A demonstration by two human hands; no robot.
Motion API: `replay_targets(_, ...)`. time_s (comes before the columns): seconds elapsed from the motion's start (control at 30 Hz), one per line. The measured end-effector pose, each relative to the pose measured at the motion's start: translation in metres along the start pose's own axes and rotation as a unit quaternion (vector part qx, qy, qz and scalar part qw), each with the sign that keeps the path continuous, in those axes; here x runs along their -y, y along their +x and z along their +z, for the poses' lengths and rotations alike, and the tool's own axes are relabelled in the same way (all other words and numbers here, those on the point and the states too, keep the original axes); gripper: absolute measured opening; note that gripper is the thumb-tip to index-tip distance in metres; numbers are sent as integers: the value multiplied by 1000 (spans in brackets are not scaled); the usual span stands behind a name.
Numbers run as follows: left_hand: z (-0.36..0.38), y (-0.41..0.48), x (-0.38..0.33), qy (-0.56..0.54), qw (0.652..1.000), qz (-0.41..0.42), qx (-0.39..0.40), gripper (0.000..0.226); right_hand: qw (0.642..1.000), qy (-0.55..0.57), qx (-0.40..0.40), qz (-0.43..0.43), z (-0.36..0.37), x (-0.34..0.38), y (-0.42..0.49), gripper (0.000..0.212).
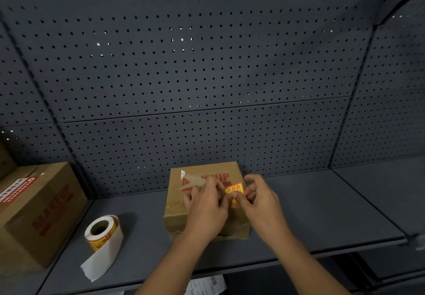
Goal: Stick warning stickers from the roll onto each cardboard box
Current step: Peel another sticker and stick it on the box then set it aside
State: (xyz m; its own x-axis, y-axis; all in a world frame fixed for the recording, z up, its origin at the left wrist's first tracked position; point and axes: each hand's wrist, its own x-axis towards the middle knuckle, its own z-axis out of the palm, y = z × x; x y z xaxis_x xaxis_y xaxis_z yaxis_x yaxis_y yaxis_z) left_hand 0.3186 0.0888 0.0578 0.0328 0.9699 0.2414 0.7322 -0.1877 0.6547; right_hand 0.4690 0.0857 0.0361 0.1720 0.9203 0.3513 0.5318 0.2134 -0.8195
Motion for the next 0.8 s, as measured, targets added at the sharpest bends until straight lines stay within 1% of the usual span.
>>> replay_targets(0.13, 2, 0, 2, 5, 1000, -1, 0, 15, 999, -29, -10, -17, 5, -5, -3, 42)
replay_targets(0.27, 2, 0, 2, -2, 1000, -5, 5, 17, 1000, -23, -11, 2, 4, -10, -5, 54)
replay_targets(0.43, 1, 0, 1, 9, 1000, -4, 13, 15, 999, -30, -19, -16, 7, -9, -10, 32)
replay_targets(0.53, -2, 5, -1, 10, 999, -24, 26, 10, 999, -23, -22, 6, 5, -11, -2, 25)
replay_targets(0.6, -3, 11, -3, 14, 999, -40, 23, 10, 999, -16, -24, 28, 4, -11, 6, 15)
replay_targets(0.63, -3, 14, -4, 25, 999, -44, 18, 14, 999, -19, -16, 39, 4, -11, 10, 16)
replay_targets(0.73, 3, 25, -5, 94, 995, -45, 0, 29, 995, -45, 34, 79, 7, -10, 20, 38)
replay_targets(0.8, 8, 27, -1, 126, 991, -36, -14, 34, 993, -54, 56, 89, 7, -12, 23, 44)
